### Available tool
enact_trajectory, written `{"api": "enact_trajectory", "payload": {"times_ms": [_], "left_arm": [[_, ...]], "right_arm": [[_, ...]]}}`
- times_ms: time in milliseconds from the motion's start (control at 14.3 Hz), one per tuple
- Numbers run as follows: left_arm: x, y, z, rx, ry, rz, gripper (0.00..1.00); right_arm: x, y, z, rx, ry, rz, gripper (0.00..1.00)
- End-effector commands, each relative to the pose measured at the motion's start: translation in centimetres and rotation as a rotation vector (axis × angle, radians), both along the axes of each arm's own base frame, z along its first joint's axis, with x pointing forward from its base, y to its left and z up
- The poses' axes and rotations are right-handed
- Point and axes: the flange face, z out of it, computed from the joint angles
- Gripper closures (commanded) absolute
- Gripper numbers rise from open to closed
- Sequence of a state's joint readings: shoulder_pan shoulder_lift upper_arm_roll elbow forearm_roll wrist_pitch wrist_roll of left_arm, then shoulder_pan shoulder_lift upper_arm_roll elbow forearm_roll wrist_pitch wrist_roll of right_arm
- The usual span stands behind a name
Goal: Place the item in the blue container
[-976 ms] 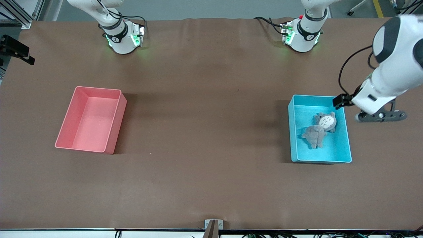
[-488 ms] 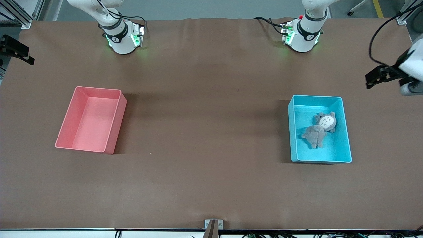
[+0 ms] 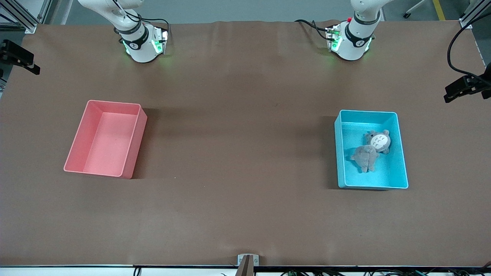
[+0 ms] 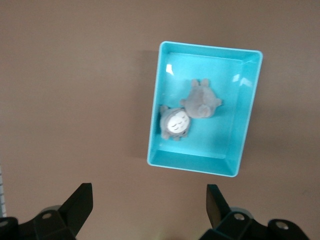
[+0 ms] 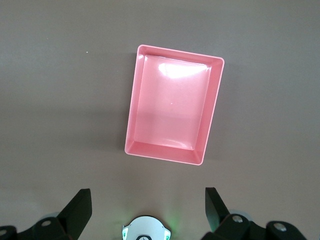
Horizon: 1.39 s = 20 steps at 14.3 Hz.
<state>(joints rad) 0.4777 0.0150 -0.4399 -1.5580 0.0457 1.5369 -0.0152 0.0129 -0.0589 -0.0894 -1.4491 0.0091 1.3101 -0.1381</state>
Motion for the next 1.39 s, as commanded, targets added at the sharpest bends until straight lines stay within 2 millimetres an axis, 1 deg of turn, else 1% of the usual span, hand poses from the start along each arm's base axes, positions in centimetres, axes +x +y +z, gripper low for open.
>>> {"api": "enact_trajectory", "payload": {"times_ms": [0, 209, 349, 558, 627, 697, 767, 837, 976, 1115, 1325], "left_arm": [[0.7, 1.7, -0.2, -0.090, -0.017, 0.026, 0.00], [0.2, 1.3, 0.9, -0.072, -0.036, 0.019, 0.00], [0.2, 0.9, 0.9, -0.071, -0.035, 0.011, 0.00], [0.0, 1.2, 1.4, -0.075, -0.044, -0.008, 0.00], [0.0, 0.6, 1.4, -0.072, -0.043, -0.023, 0.00], [0.0, 0.5, 1.4, -0.073, -0.043, -0.023, 0.00], [0.0, 0.5, 1.4, -0.074, -0.045, -0.022, 0.00], [0.0, 1.0, 1.4, -0.078, -0.045, -0.013, 0.00], [-0.7, 1.4, 2.6, -0.077, -0.067, -0.006, 0.00], [-0.8, 1.7, 2.8, -0.083, -0.072, 0.000, 0.00], [-0.8, 1.9, 2.7, -0.082, -0.071, 0.003, 0.00]], "right_arm": [[-0.3, -0.1, 0.1, -0.005, -0.003, 0.005, 0.00], [-0.3, 0.0, 0.1, -0.005, -0.005, 0.003, 0.00], [-0.3, 0.0, 0.1, -0.005, -0.003, -0.001, 0.00], [-0.4, 0.1, 0.1, 0.007, -0.001, -0.017, 0.00], [-0.4, 0.1, 0.1, 0.011, 0.000, -0.033, 0.00], [-0.3, 0.1, 0.0, 0.011, 0.000, -0.033, 0.00], [-0.3, 0.1, 0.1, 0.011, -0.004, -0.030, 0.00], [-0.2, 0.1, 0.1, 0.011, -0.007, -0.027, 0.00], [-0.1, -0.2, 0.1, 0.011, -0.016, -0.023, 0.00], [-0.1, -0.1, 0.2, 0.011, -0.024, -0.015, 0.00], [0.0, -0.4, 0.2, 0.015, -0.027, 0.041, 0.00]]}}
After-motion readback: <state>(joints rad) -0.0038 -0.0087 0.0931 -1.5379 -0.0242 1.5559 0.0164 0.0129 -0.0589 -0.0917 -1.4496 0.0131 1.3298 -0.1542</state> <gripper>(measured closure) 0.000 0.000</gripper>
